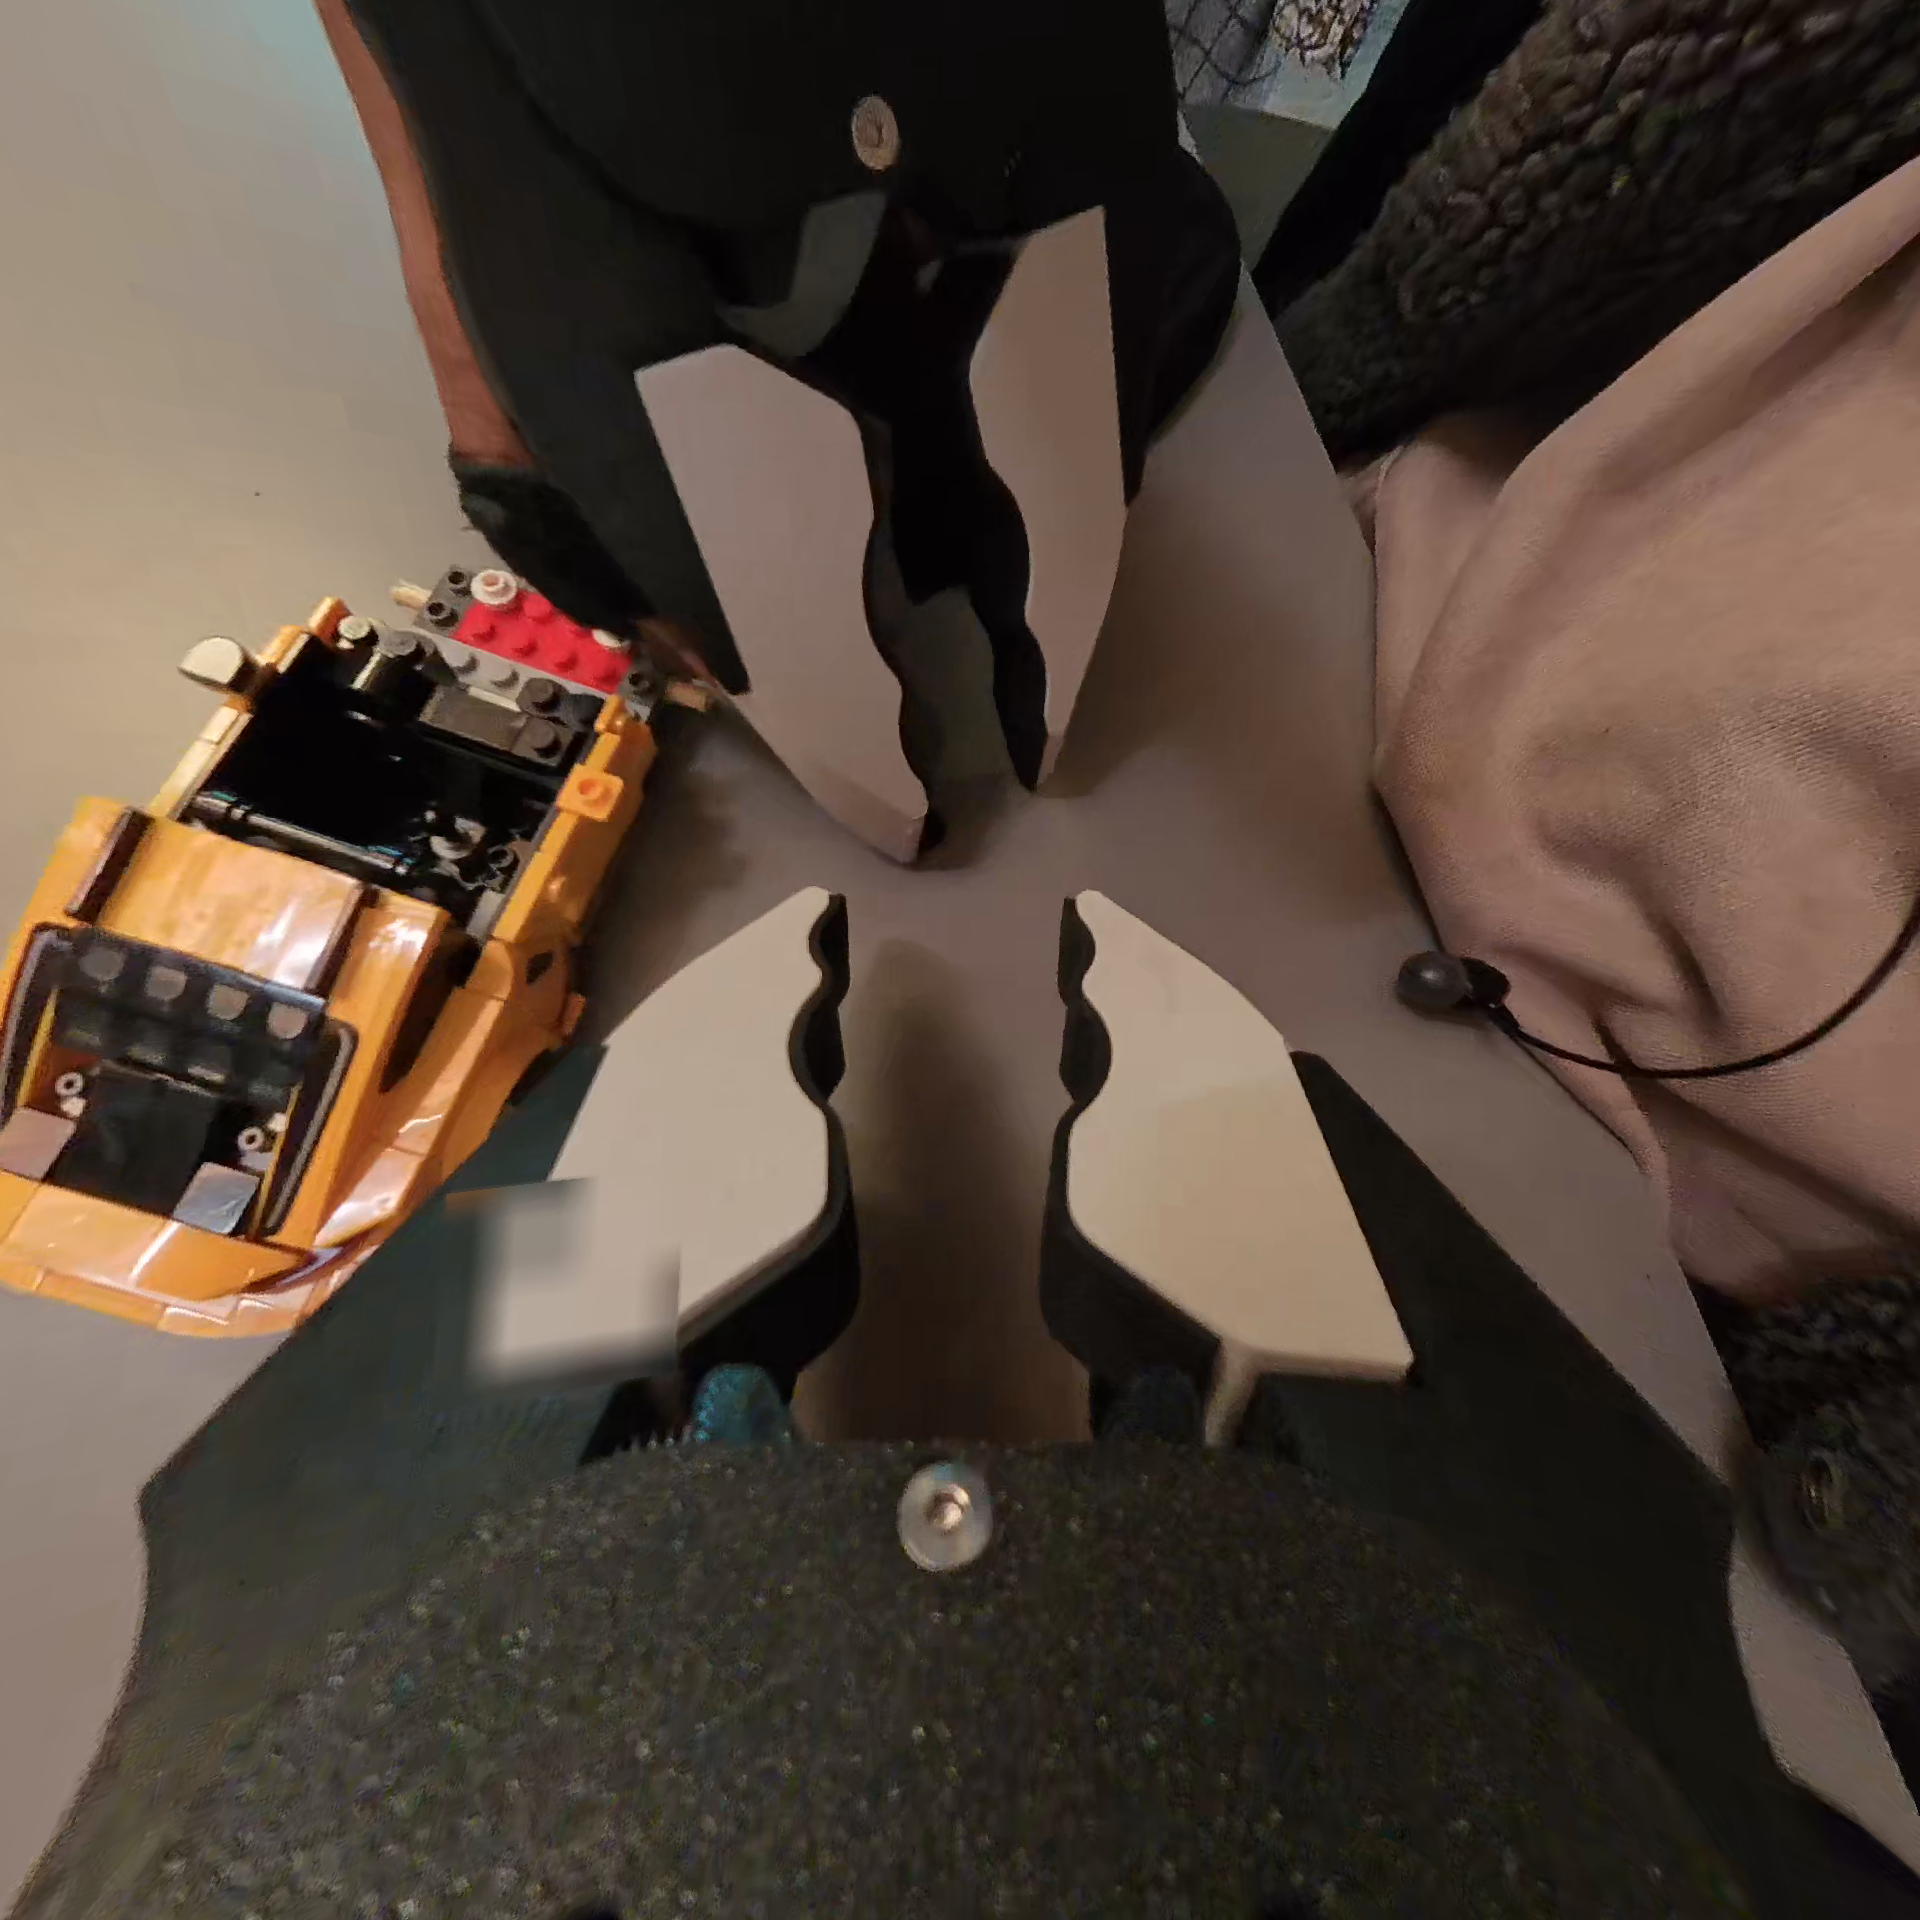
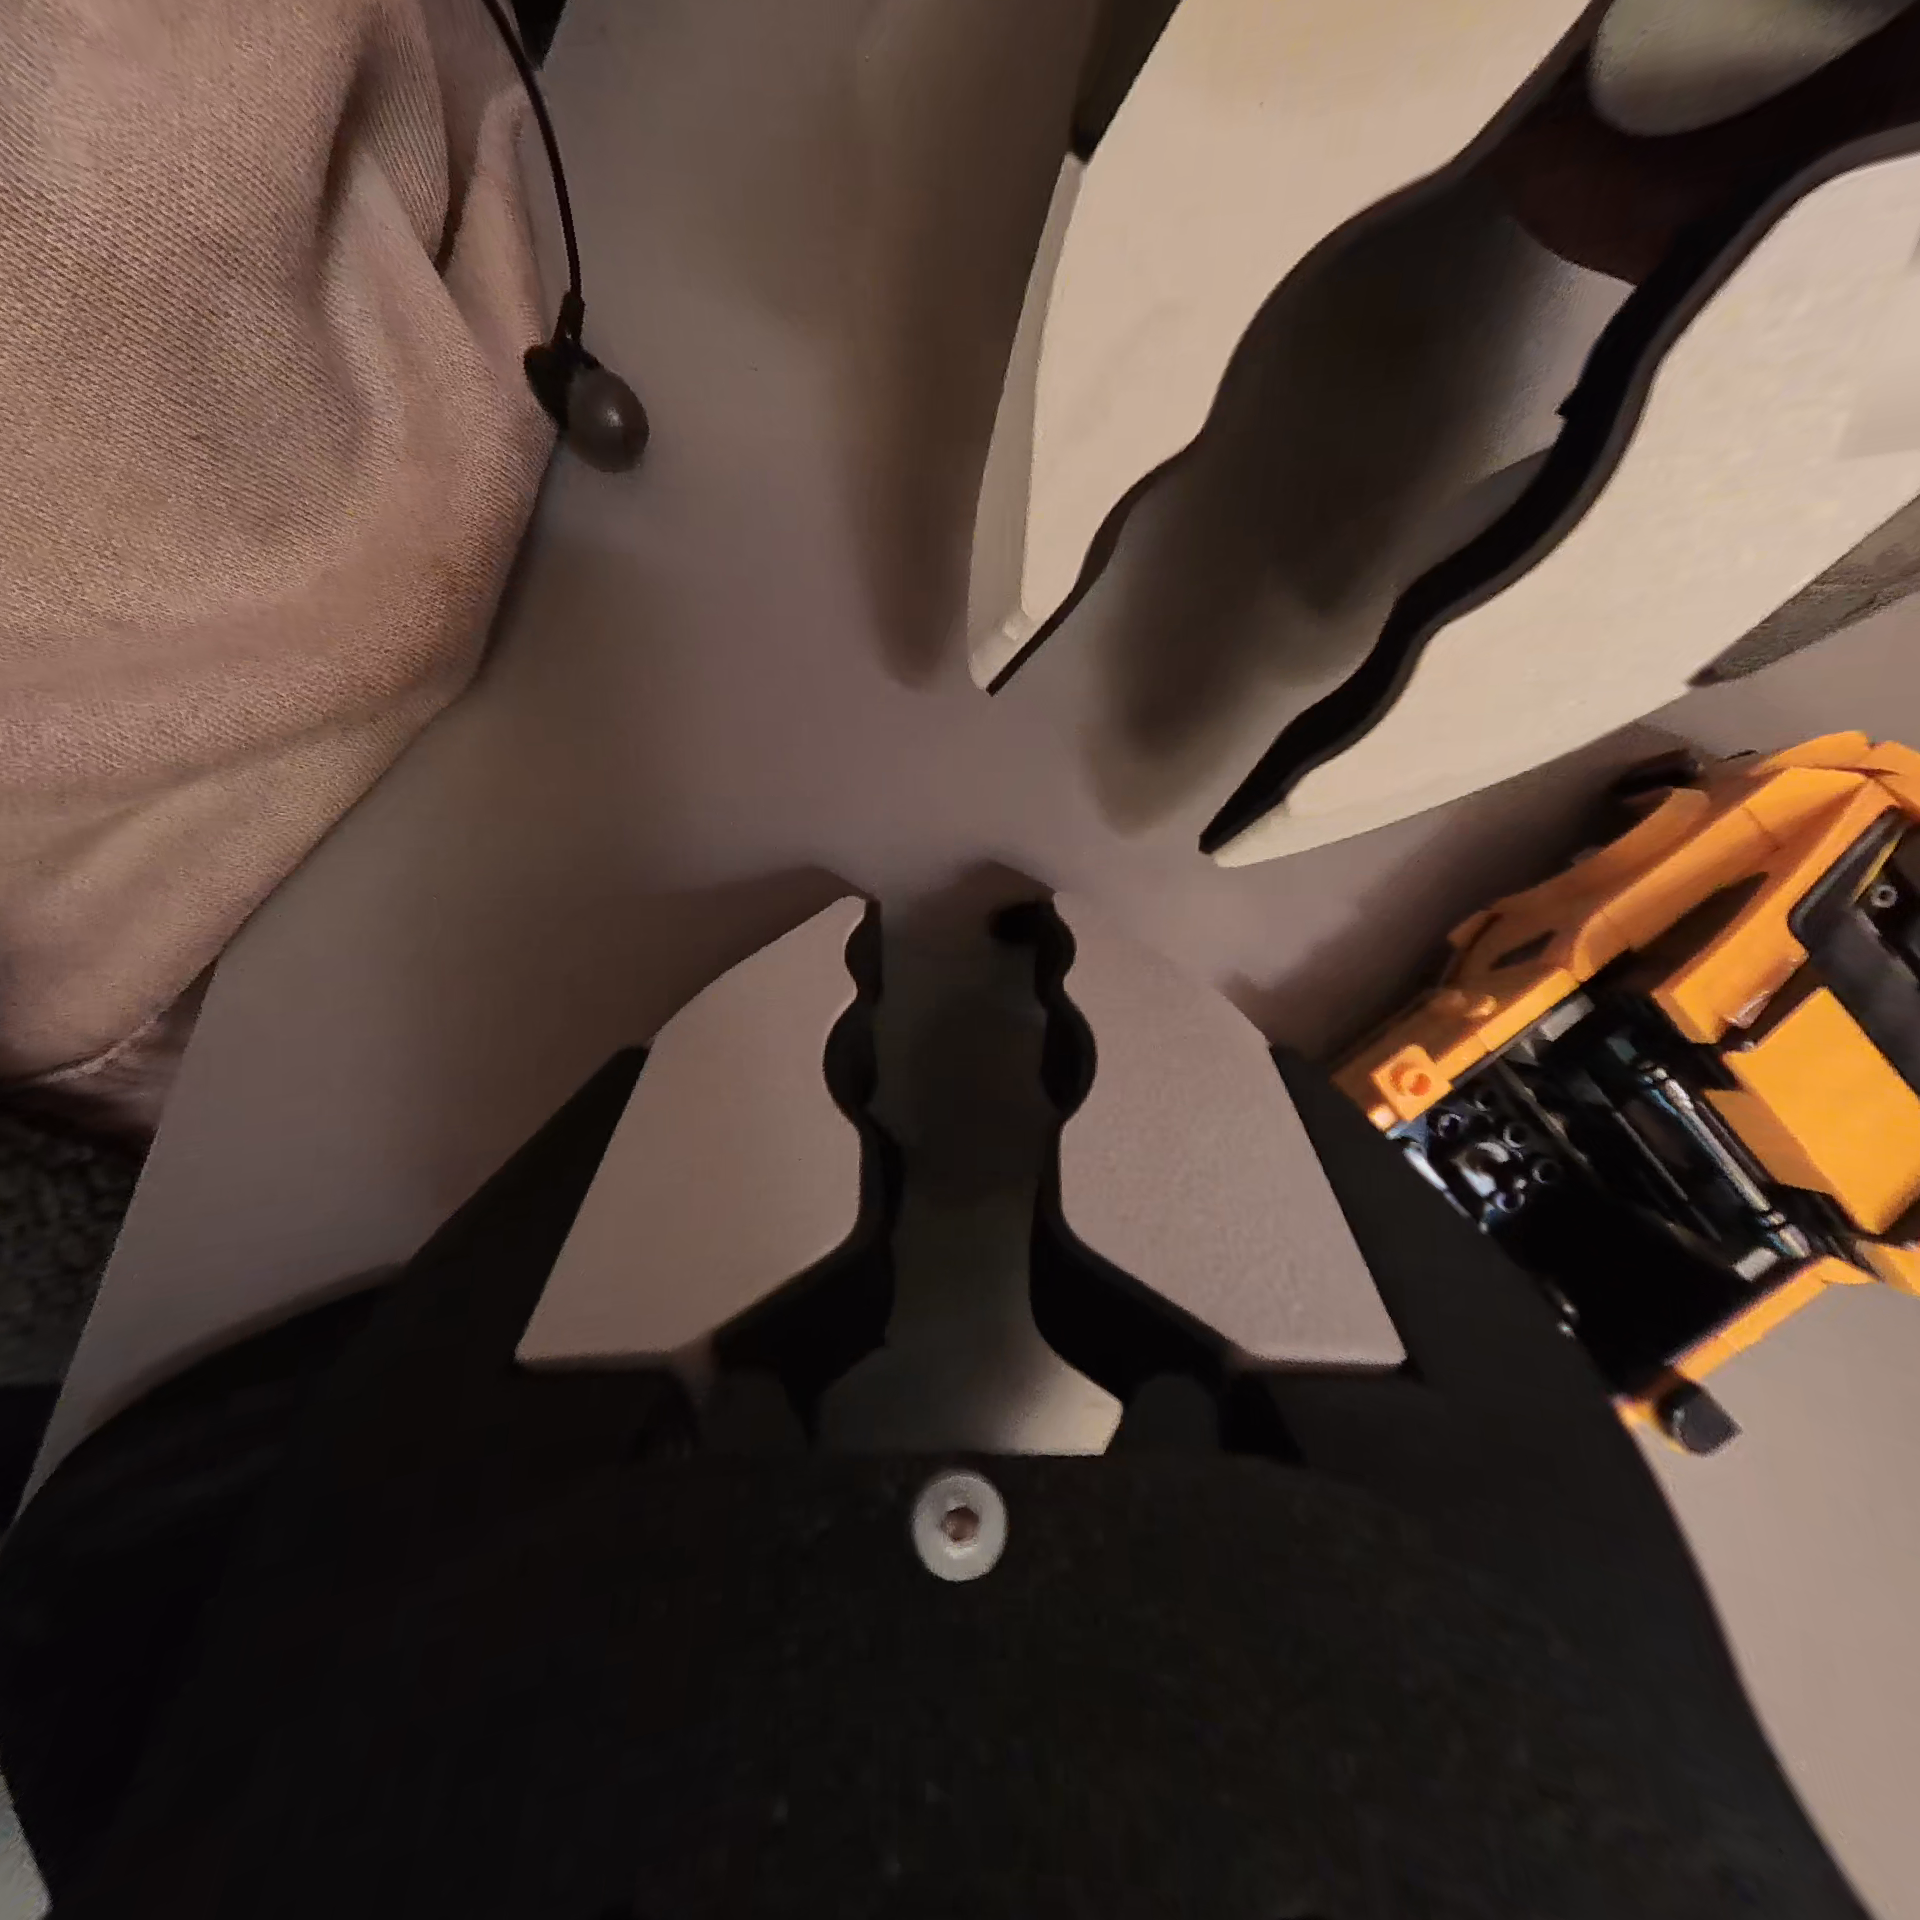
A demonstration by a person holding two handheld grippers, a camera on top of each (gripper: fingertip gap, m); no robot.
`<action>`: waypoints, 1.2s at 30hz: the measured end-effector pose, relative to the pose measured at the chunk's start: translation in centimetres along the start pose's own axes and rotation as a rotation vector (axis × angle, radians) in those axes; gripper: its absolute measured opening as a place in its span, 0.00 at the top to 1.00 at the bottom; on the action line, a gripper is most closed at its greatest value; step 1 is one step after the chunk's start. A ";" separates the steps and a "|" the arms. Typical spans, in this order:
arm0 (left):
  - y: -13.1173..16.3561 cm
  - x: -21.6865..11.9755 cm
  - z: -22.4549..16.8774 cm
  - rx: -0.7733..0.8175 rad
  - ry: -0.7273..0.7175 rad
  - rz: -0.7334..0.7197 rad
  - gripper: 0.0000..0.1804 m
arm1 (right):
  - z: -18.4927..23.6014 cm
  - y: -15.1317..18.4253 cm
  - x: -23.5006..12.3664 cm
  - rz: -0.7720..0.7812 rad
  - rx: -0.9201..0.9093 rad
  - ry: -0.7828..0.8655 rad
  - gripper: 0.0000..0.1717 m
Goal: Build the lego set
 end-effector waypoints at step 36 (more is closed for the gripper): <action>-0.2 1.8 -1.0 0.060 -0.026 0.095 0.76 | 2.1 -0.1 0.0 -0.097 0.652 0.305 0.87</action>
Point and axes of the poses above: each gripper's, where its closed fingertips meet, x out along the fingers, y out of its underside, z = x × y across the jaws, the point moved 10 cm from there along -x, back along the fingers, and after that the axes turned 6 degrees about z, right-handed, at the moved point
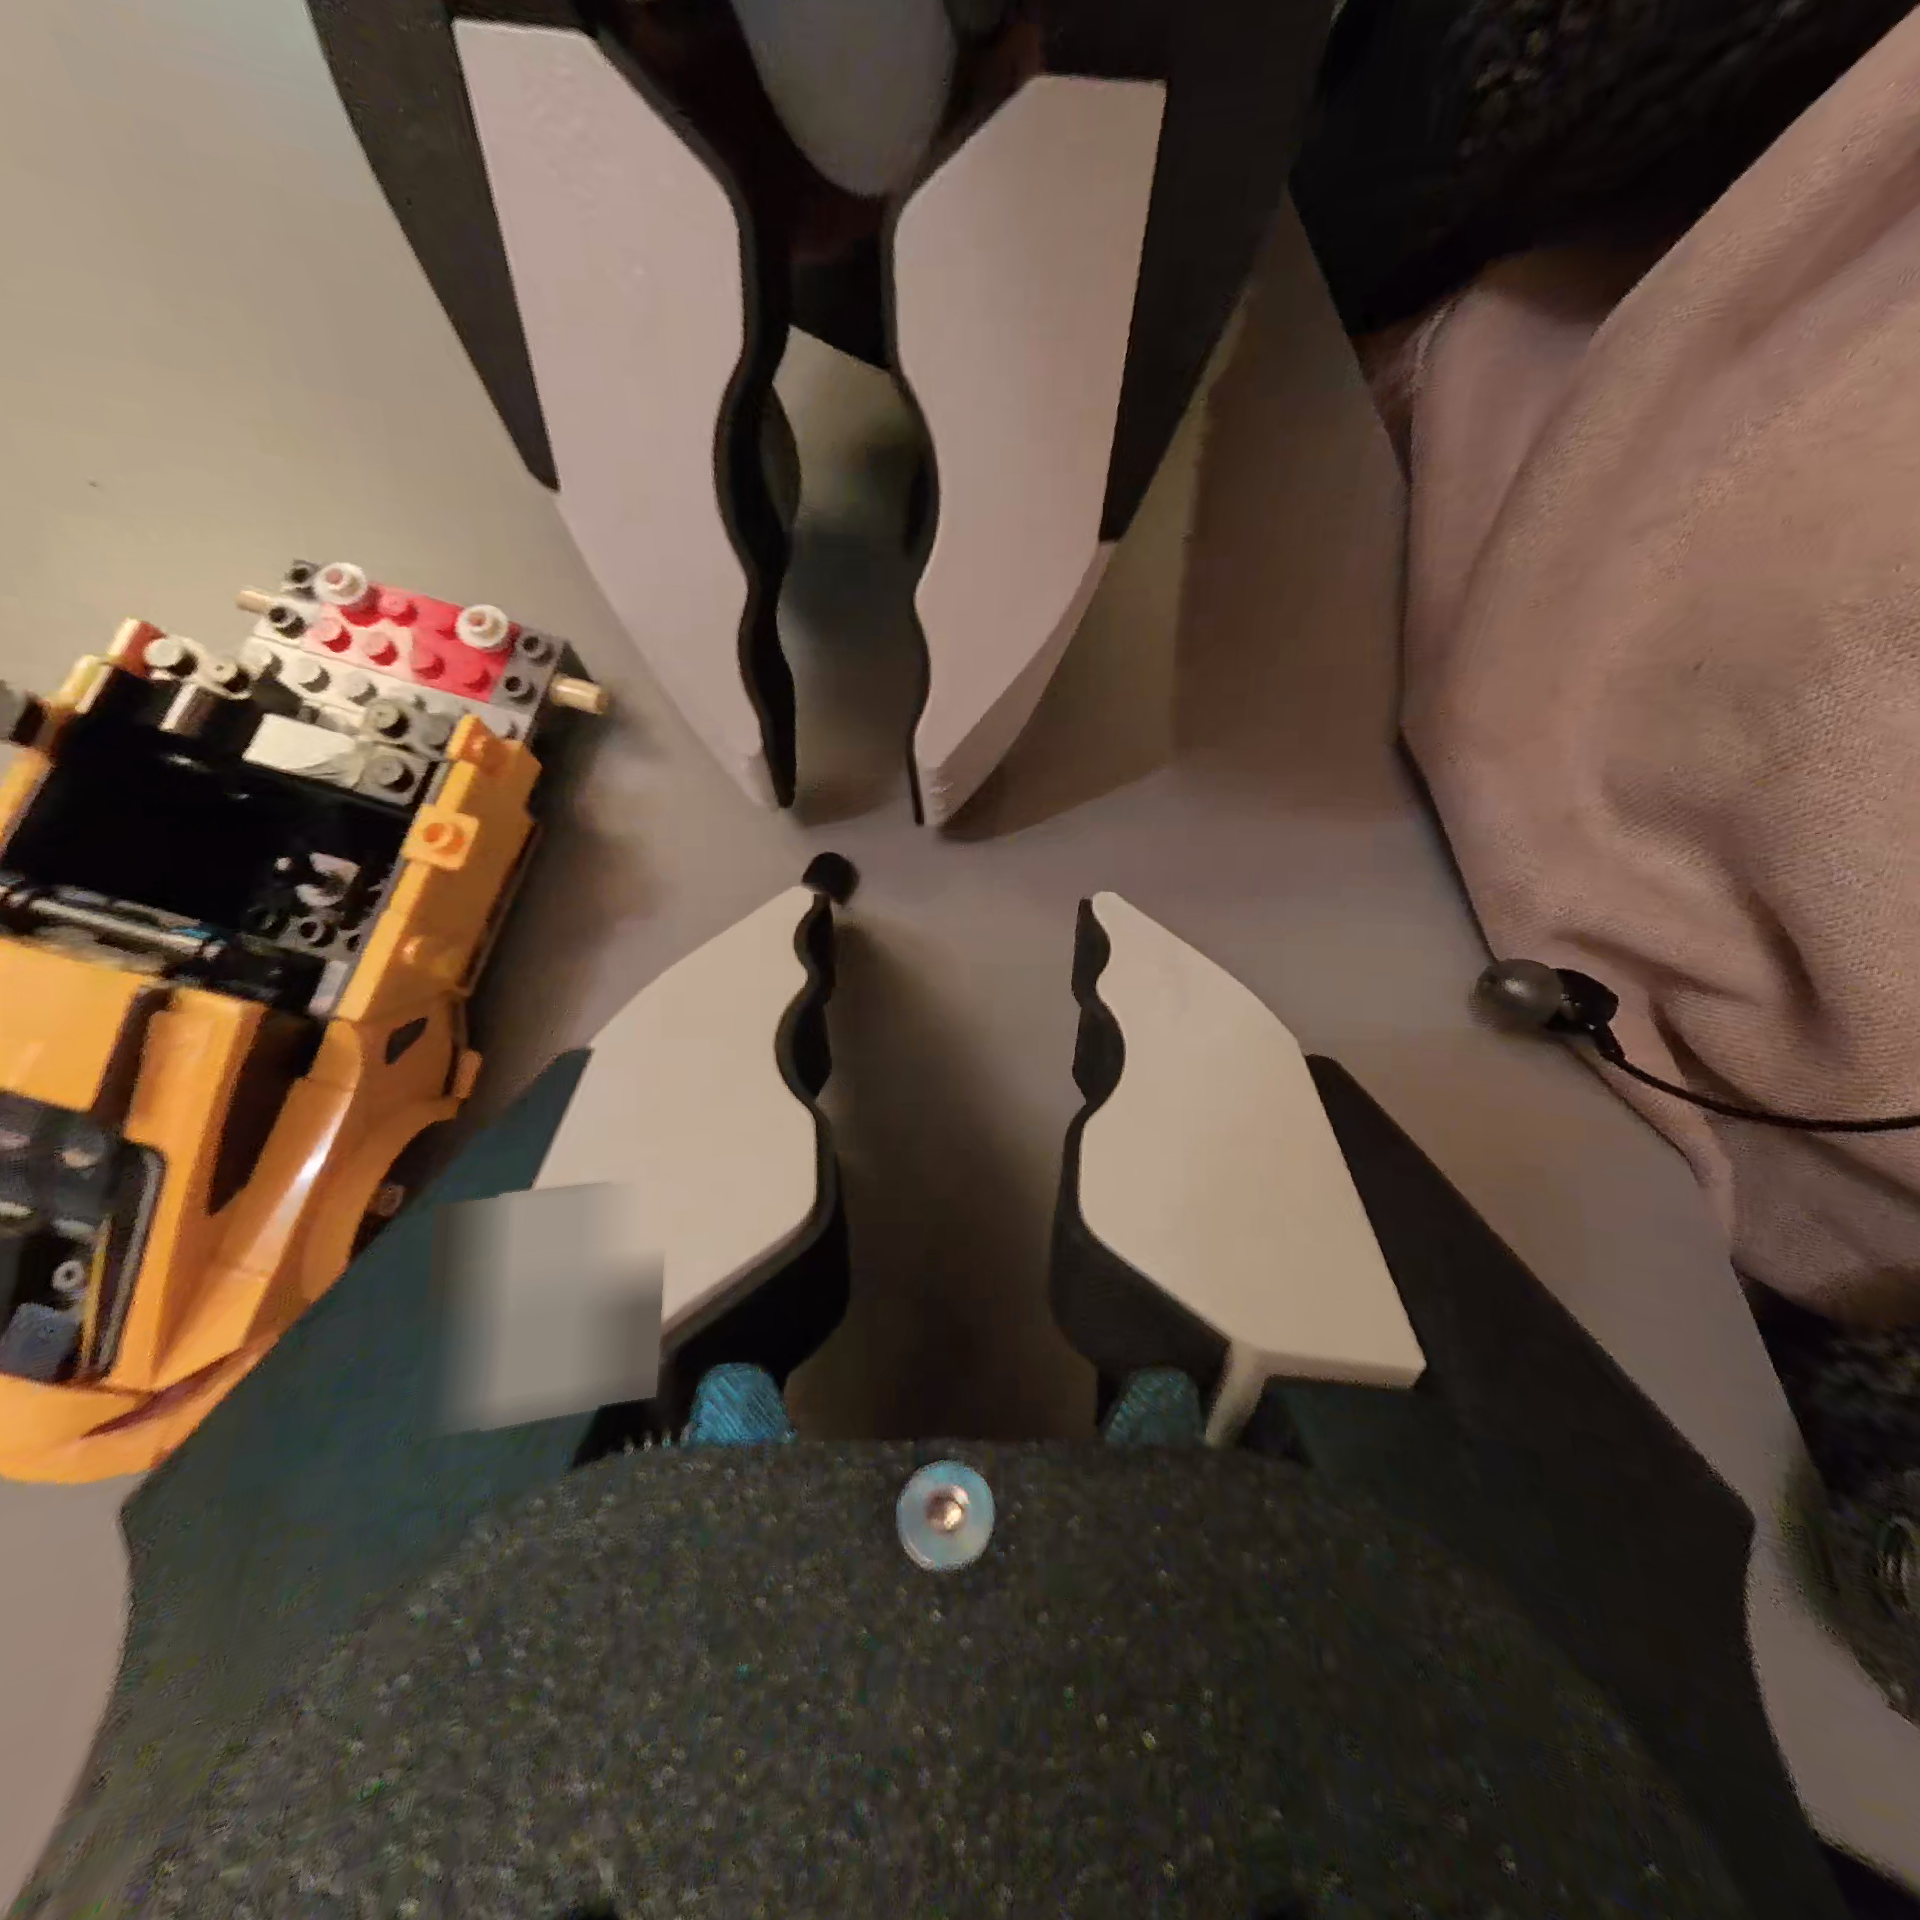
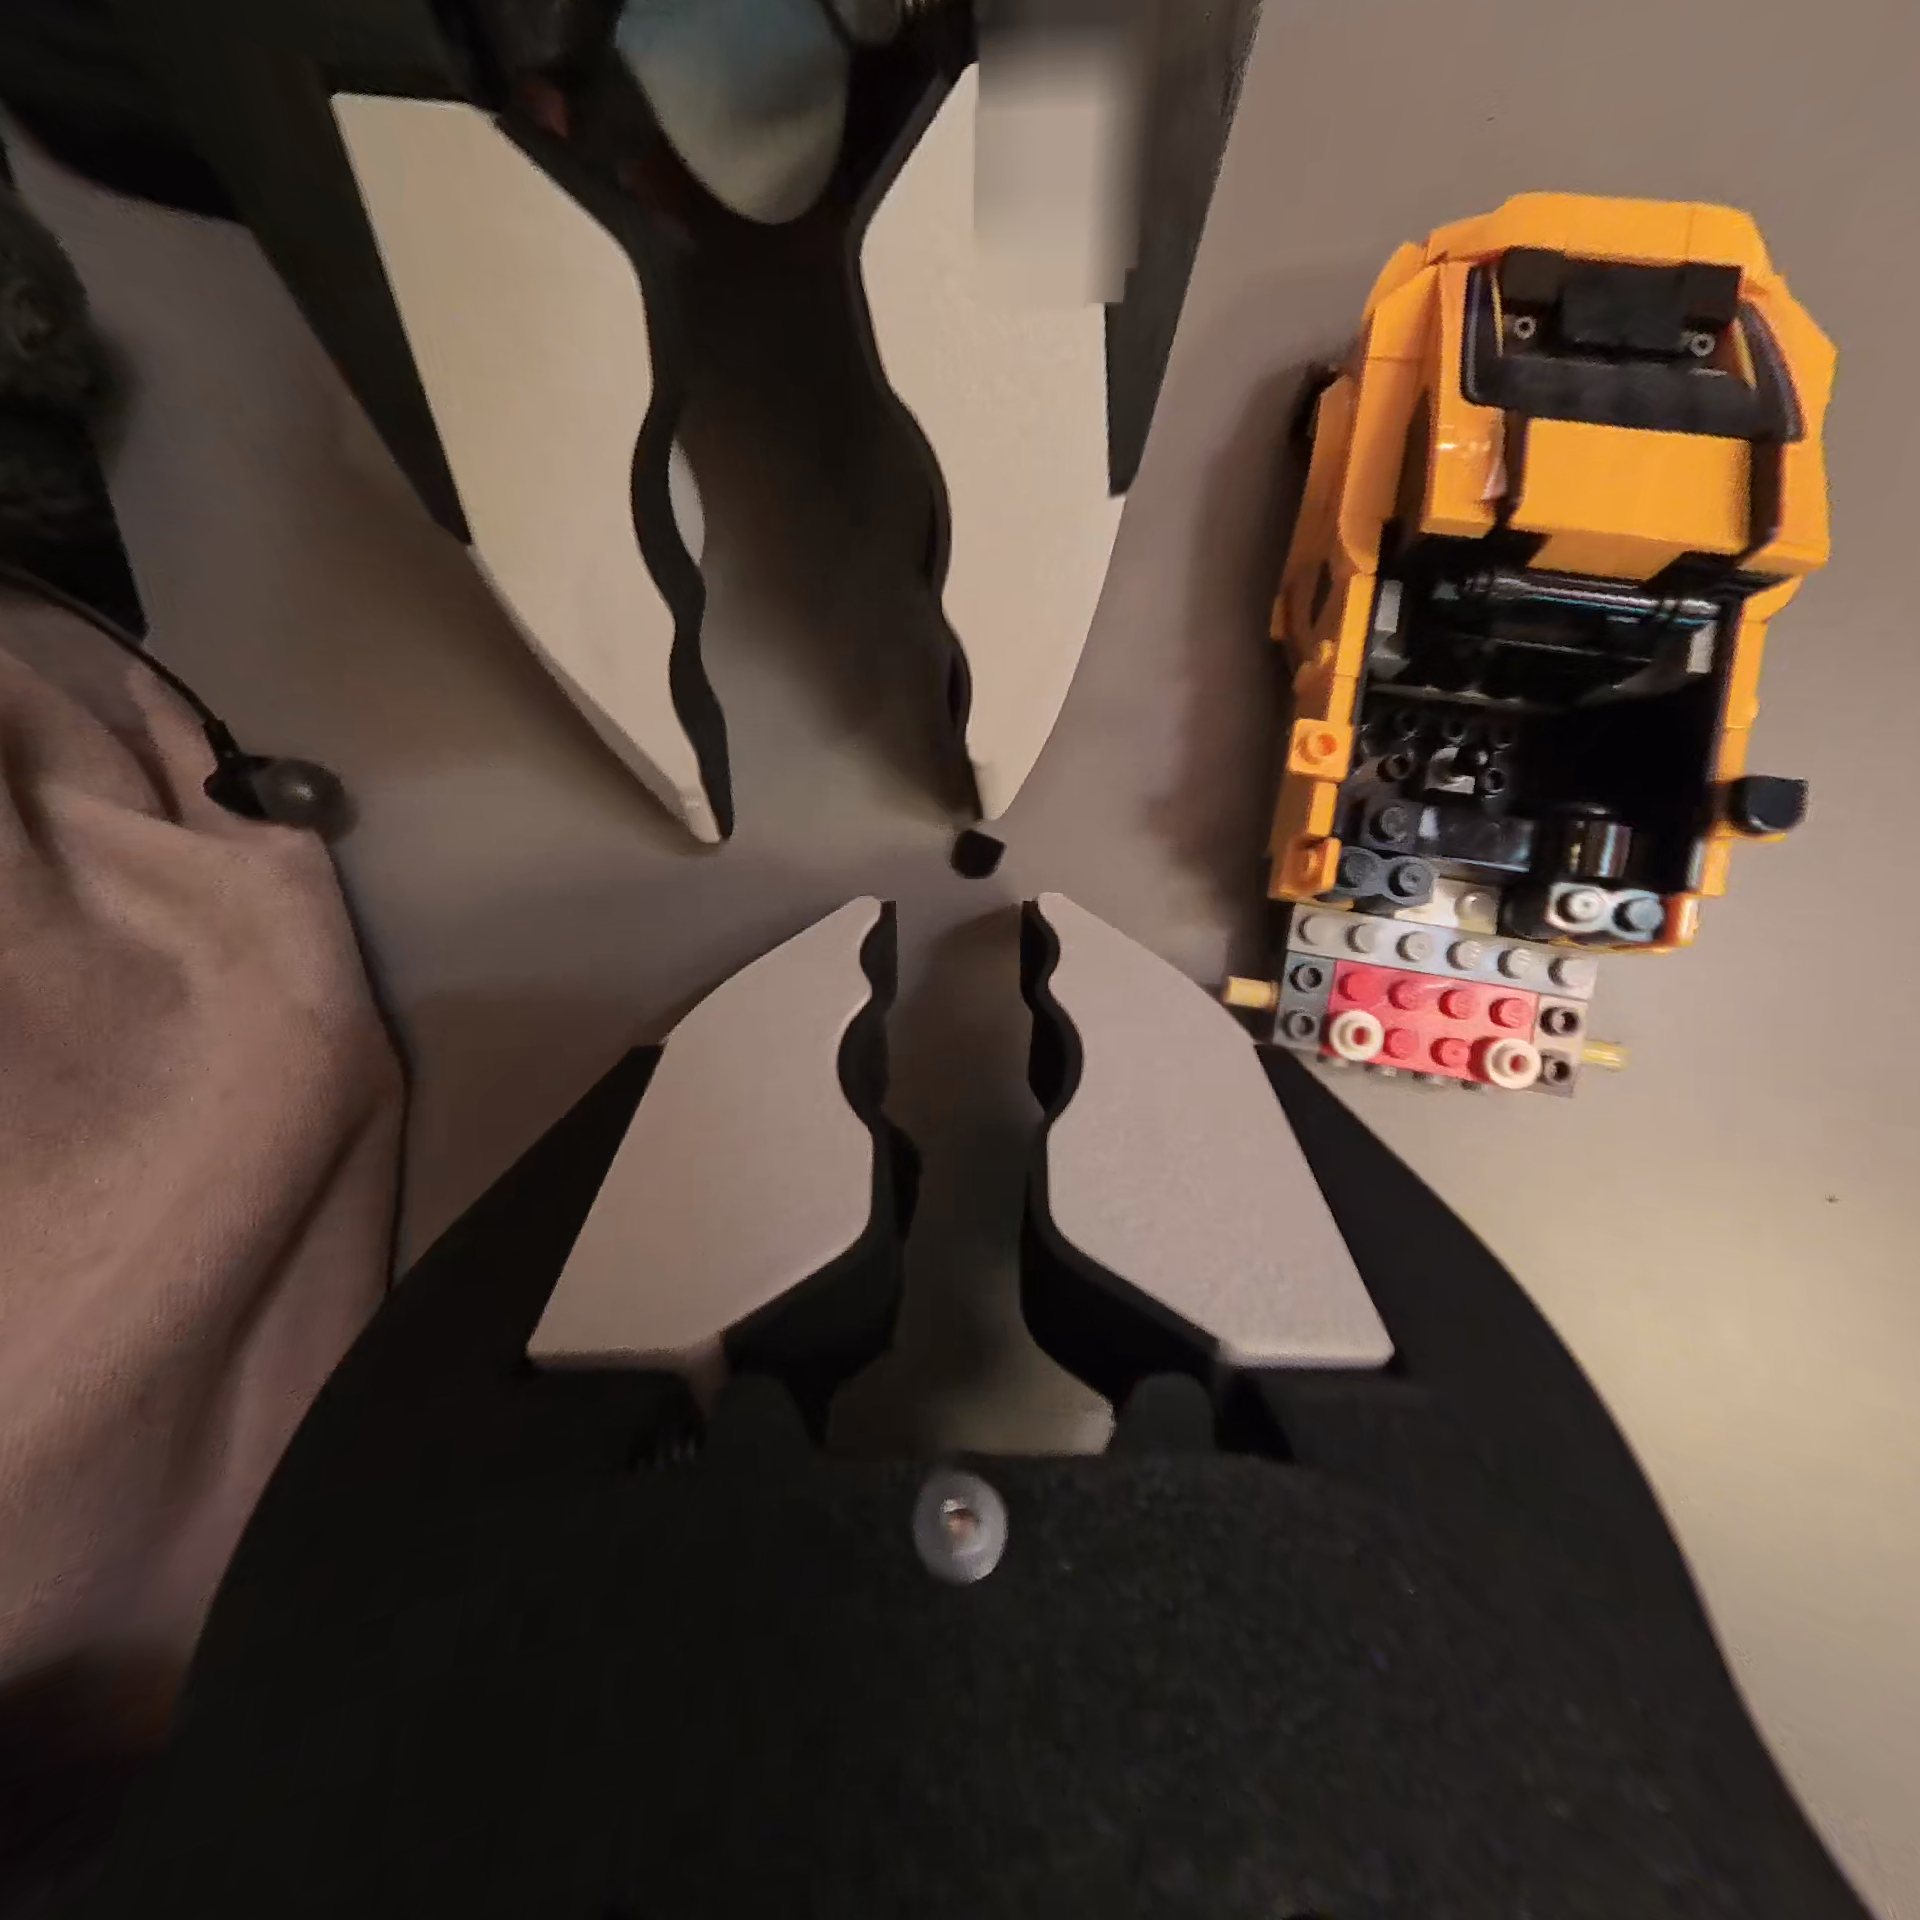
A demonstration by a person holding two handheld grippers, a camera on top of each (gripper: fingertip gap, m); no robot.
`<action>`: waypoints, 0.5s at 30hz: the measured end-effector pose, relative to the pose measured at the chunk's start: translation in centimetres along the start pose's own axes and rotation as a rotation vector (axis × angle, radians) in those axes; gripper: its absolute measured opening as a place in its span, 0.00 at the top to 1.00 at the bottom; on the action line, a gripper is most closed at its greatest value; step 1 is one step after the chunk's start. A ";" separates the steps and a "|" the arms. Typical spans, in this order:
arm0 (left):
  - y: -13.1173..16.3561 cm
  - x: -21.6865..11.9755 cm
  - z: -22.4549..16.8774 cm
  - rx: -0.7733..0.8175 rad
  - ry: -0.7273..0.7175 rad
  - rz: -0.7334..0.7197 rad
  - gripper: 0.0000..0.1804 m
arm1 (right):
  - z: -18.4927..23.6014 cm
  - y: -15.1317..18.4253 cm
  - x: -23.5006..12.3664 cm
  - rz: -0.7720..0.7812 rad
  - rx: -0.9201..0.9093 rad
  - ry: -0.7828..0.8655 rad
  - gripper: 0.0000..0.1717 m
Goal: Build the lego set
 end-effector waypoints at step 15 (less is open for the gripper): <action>-0.2 0.5 -0.7 0.014 0.019 0.011 0.75 | 0.0 -0.7 0.8 0.028 -0.041 0.034 0.93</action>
Point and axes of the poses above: each gripper's, where its closed fingertips meet, x out along the fingers, y out of its underside, z = x × y across the jaws, the point moved 10 cm from there along -x, back along the fingers, and after that the axes turned 6 degrees about z, right-handed, at the moved point
